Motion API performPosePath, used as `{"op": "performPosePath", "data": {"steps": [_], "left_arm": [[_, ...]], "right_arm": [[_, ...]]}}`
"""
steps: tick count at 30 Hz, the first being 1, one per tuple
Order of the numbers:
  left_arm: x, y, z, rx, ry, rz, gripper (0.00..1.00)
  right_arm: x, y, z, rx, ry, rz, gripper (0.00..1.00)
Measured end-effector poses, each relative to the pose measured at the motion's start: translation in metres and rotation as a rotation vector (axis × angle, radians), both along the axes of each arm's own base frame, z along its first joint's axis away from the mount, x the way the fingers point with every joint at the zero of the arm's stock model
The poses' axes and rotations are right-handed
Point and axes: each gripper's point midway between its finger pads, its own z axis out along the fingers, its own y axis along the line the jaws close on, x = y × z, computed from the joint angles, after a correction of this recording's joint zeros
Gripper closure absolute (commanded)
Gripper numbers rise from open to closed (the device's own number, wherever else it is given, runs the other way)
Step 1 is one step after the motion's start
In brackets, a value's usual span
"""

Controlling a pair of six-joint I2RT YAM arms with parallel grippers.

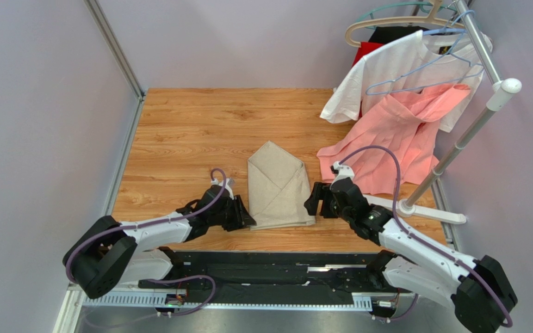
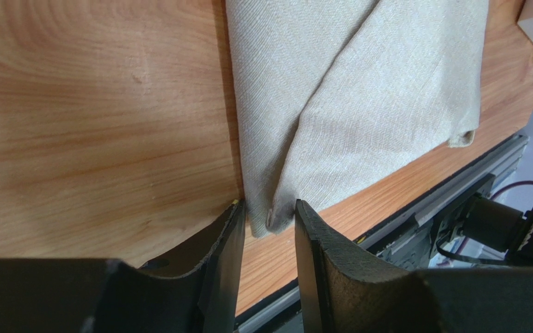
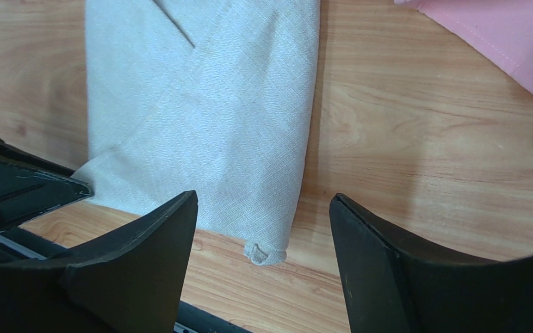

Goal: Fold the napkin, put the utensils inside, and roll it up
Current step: Fold the napkin

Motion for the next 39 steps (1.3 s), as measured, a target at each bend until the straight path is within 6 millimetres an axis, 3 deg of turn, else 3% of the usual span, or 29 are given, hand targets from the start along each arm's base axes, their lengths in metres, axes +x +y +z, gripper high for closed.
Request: {"op": "performPosePath", "data": {"steps": [7, 17, 23, 31, 39], "left_arm": [[0.008, -0.005, -0.001, -0.018, -0.002, 0.014, 0.62], [0.038, 0.015, -0.001, 0.001, -0.017, 0.069, 0.64], [0.051, 0.015, -0.001, -0.005, -0.015, 0.051, 0.63], [0.052, 0.026, 0.001, 0.016, -0.025, 0.033, 0.55], [0.062, 0.028, 0.025, 0.067, -0.116, -0.048, 0.48]], "right_arm": [[0.001, 0.000, -0.031, -0.085, 0.108, -0.016, 0.29], [-0.004, 0.012, -0.029, -0.008, 0.116, 0.014, 0.28], [-0.007, 0.013, -0.051, -0.035, 0.184, 0.010, 0.30], [-0.003, 0.018, -0.052, -0.011, 0.182, -0.002, 0.49], [-0.007, 0.021, -0.061, 0.016, 0.215, -0.014, 0.53]]}}
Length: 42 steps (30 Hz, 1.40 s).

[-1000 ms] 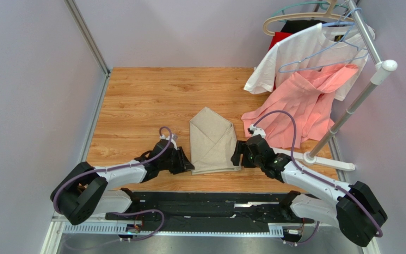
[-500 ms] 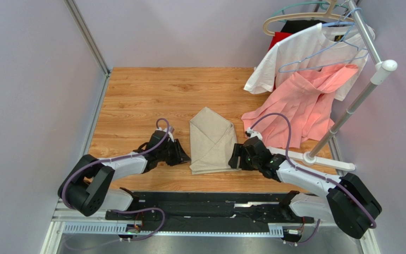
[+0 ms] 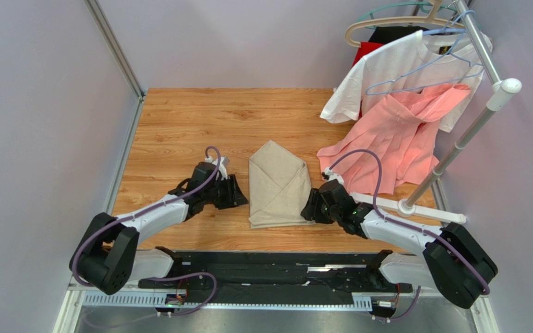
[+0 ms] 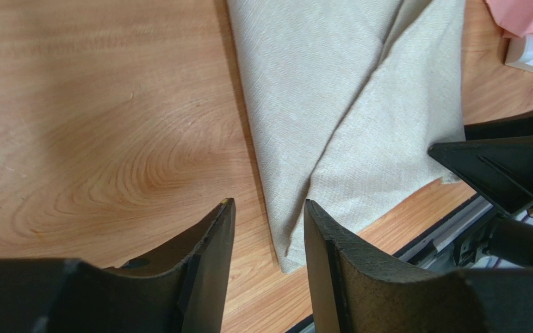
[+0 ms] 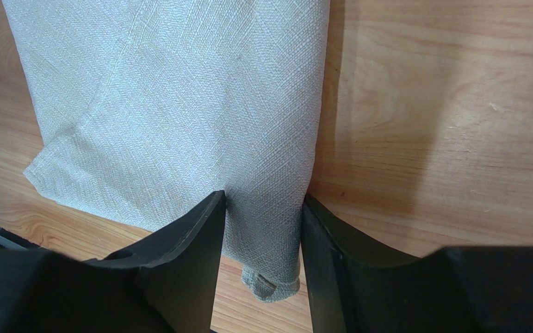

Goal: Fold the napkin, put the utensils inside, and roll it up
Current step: Fold the napkin, then roll the napkin with the utensil

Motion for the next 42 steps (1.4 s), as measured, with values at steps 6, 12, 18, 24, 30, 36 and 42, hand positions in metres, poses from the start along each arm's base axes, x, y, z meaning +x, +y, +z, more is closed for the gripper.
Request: {"op": "performPosePath", "data": {"steps": [6, 12, 18, 24, 30, 36, 42], "left_arm": [[0.010, -0.002, 0.031, 0.018, -0.156, -0.092, 0.46], [0.004, -0.012, 0.035, 0.023, -0.216, -0.188, 0.46], [0.002, -0.026, 0.042, -0.007, -0.271, -0.260, 0.46], [-0.004, -0.045, 0.053, -0.039, -0.364, -0.359, 0.44], [-0.013, -0.067, 0.065, -0.070, -0.464, -0.463, 0.44], [-0.020, -0.081, 0.050, -0.047, -0.462, -0.544, 0.44], [-0.030, -0.091, 0.044, -0.009, -0.489, -0.592, 0.44]], "right_arm": [[-0.003, -0.001, -0.001, 0.021, 0.009, -0.024, 0.57], [-0.004, -0.002, -0.001, 0.026, 0.015, -0.032, 0.62], [-0.006, -0.003, -0.003, 0.018, 0.027, -0.035, 0.73], [-0.007, -0.005, -0.004, -0.003, 0.043, -0.030, 0.81], [-0.004, -0.004, -0.004, -0.017, 0.074, -0.025, 0.84], [0.000, 0.002, -0.004, -0.021, 0.095, -0.012, 0.64], [-0.002, 0.005, -0.001, -0.011, 0.102, 0.014, 0.39]]}}
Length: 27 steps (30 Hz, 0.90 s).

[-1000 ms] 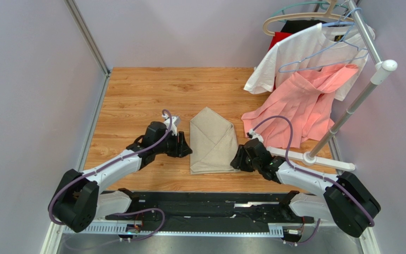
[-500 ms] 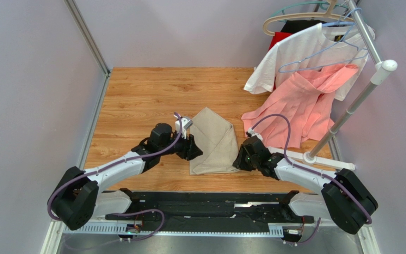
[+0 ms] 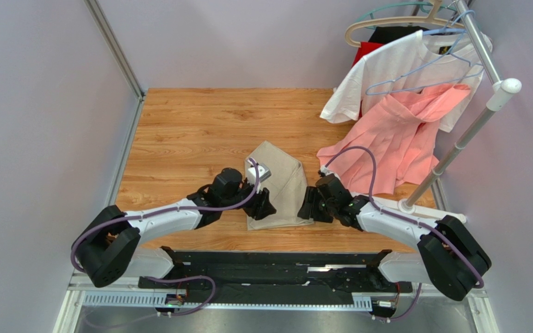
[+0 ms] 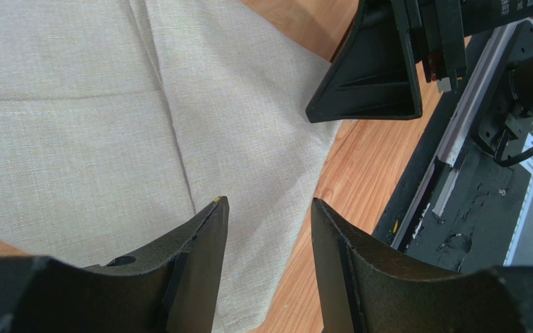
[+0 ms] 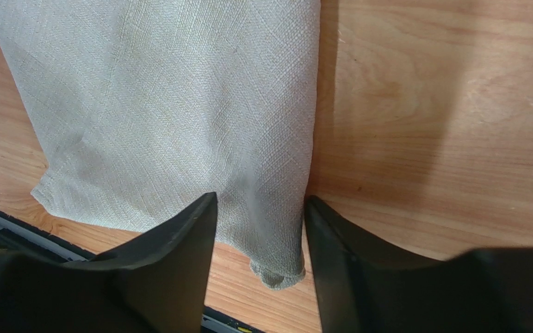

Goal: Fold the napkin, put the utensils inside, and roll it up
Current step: Roll the napkin with the utensil

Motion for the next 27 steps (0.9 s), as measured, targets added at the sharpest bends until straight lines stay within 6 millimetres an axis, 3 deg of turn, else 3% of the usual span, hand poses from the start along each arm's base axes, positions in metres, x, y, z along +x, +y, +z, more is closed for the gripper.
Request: {"op": "performPosePath", "data": {"steps": [3, 11, 20, 27], "left_arm": [[-0.007, -0.006, 0.000, 0.015, -0.026, -0.021, 0.44], [-0.026, -0.028, -0.002, 0.075, -0.145, -0.116, 0.45], [-0.030, -0.033, -0.038, 0.241, -0.213, -0.155, 0.50], [-0.021, -0.029, -0.046, 0.291, -0.238, -0.133, 0.54]], "right_arm": [[-0.003, -0.002, 0.004, 0.010, 0.006, 0.008, 0.32], [0.002, -0.012, 0.028, 0.091, -0.025, -0.016, 0.31], [-0.003, -0.024, 0.020, 0.109, 0.017, -0.033, 0.31], [-0.008, -0.021, 0.016, 0.131, 0.041, -0.017, 0.32]]}}
